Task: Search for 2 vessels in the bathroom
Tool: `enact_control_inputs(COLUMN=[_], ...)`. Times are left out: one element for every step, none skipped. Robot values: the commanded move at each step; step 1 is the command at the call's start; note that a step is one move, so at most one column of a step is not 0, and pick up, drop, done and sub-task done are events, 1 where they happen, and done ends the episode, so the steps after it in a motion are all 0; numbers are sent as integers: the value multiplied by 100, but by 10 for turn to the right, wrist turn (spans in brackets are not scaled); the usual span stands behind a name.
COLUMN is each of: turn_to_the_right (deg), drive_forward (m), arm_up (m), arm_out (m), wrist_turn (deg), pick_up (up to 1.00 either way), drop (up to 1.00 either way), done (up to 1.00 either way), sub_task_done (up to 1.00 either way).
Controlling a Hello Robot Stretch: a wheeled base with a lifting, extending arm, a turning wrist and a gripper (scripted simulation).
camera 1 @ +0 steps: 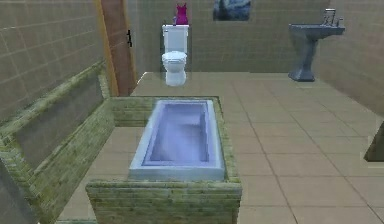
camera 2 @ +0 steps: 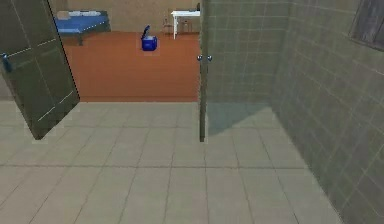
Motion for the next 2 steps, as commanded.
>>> enact_control_inputs(turn_to_the_right=[-120,0], drive_forward=[0,0], arm_up=[0,0], arm_out=[0,0], wrist_turn=[0,0], pick_up=[0,0], drop=[0,0], done=[0,100], sub_task_done=[0,0])
